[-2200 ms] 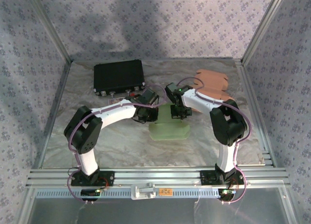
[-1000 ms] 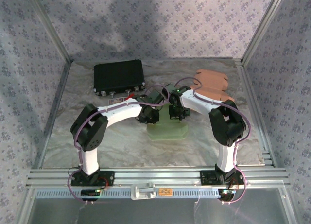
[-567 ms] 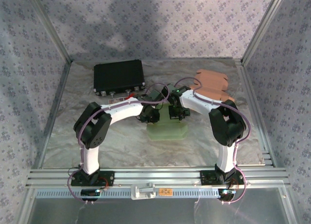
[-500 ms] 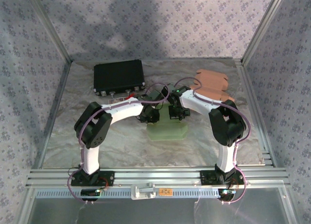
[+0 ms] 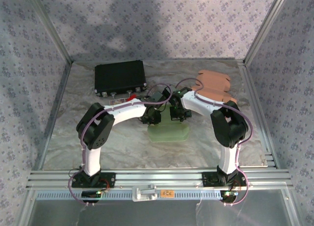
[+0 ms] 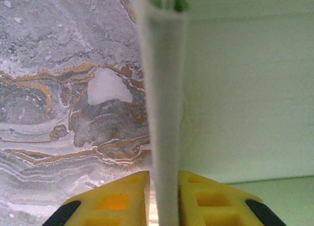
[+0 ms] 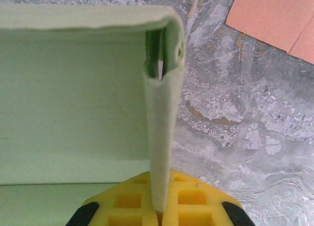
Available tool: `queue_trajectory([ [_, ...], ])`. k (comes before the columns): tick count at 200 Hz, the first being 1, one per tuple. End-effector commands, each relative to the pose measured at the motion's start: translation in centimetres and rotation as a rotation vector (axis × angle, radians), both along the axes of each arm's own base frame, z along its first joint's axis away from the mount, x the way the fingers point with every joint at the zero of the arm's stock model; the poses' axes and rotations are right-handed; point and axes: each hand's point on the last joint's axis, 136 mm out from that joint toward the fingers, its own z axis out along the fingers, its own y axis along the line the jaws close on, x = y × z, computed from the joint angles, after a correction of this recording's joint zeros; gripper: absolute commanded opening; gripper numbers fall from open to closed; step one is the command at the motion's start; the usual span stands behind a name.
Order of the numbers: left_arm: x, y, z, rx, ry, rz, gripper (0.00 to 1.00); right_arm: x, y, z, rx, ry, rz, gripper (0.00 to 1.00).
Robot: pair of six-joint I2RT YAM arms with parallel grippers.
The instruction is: Fold the paper box
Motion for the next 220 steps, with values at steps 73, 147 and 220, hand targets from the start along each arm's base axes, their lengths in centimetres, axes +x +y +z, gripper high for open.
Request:
queue_trajectory([
  [73,0.2,-0.5,1.1,0.036,-0.046,-0.018,0.15,-0.6,0.1,0.7,-0.003,-0.017,-0.002,0.00],
  [147,2.4,-2.3,4.8,-0.144,-0.083,-0.062,0.36,-0.8,0.1,0.7,0.000,-0.013,0.001,0.00],
  [220,5.2,-1.3,3.8,-0.099,-0.081,-0.054,0.35,-0.8,0.0,0.8,-0.001,-0.013,0.000,0.00],
])
